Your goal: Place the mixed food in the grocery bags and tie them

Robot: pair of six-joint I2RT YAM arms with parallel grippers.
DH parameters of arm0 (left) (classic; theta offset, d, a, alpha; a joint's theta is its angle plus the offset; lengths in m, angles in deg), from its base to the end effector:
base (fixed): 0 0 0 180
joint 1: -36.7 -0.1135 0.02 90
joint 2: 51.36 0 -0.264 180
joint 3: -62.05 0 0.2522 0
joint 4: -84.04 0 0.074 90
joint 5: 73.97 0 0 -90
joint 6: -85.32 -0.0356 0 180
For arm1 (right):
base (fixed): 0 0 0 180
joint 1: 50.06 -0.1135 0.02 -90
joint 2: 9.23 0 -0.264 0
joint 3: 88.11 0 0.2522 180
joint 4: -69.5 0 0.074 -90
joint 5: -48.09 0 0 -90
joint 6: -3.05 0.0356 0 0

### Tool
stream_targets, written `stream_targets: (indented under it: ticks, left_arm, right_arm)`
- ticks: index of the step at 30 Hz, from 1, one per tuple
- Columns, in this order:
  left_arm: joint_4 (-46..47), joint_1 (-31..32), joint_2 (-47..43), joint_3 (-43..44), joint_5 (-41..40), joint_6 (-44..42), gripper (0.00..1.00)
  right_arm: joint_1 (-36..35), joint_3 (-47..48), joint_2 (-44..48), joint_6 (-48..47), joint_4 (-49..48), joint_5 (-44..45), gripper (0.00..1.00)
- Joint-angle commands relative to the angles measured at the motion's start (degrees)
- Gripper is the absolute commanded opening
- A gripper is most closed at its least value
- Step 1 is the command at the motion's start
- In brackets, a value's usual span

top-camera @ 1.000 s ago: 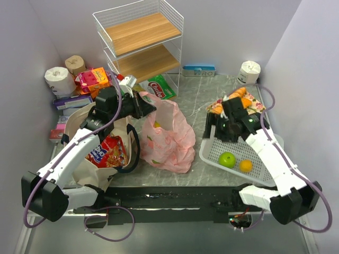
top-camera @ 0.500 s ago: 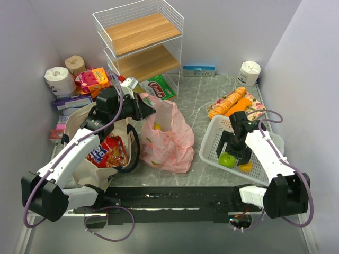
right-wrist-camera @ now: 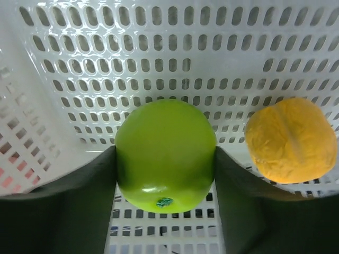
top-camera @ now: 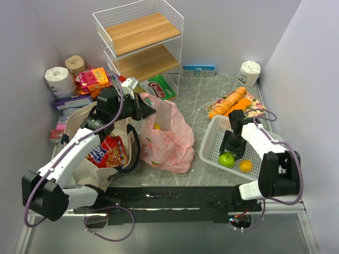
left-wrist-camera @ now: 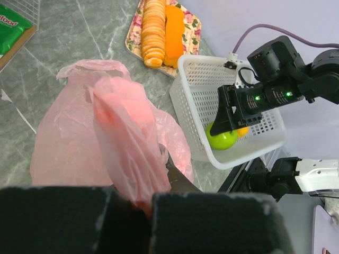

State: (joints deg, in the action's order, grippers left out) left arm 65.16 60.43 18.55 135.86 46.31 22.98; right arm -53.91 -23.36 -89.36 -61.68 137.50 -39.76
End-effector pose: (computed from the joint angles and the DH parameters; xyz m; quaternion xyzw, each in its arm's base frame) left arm 0.2510 -0.1300 0.3515 0.1327 0.7707 -0.4415 0.4398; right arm 0.2301 0.0141 0.1979 0.1866 0.9806 -0.0036 0.0606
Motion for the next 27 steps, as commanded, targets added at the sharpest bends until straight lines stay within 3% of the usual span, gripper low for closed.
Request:
stream_targets:
  ticks: [1,4,6,12,21,24,27]
  left_arm:
    - [1.0,0.3,-1.6,0.4,-1.2,-0.9,0.01]
    - [0.8,0.3,-1.7,0.5,-1.5,-0.9,0.01]
    - [1.0,0.2,-1.7,0.5,-1.3,-0.9,0.01]
    - [-2.2,1.4,-1.0,1.6,-2.6,-3.5,0.01]
    - [-4.5,2.9,0.0,3.8,-3.1,-5.9,0.01]
    - [-4.5,3.3,-0.8,3.2,-4.3,-5.5,0.01]
    - [-4.0,3.4,-1.8,2.8,-5.0,-5.2,0.01]
  right_arm:
    - [0.3,1.7,3.6,-0.8,0.5,0.0,0.45]
    - [-0.1,7.8,8.5,-1.6,3.1,-0.7,0.26]
    - [-1.2,13.8,10.2,-2.0,3.2,-1.1,0.26]
    - [-6.9,24.6,11.5,0.9,-9.1,-11.5,0.26]
    - [-27.1,44.0,-11.6,6.3,-15.1,-17.3,0.26]
    - [-31.6,50.8,-18.6,5.8,-12.9,-16.1,0.32]
    - [-34.5,54.7,-24.9,5.1,-8.9,-17.2,0.45]
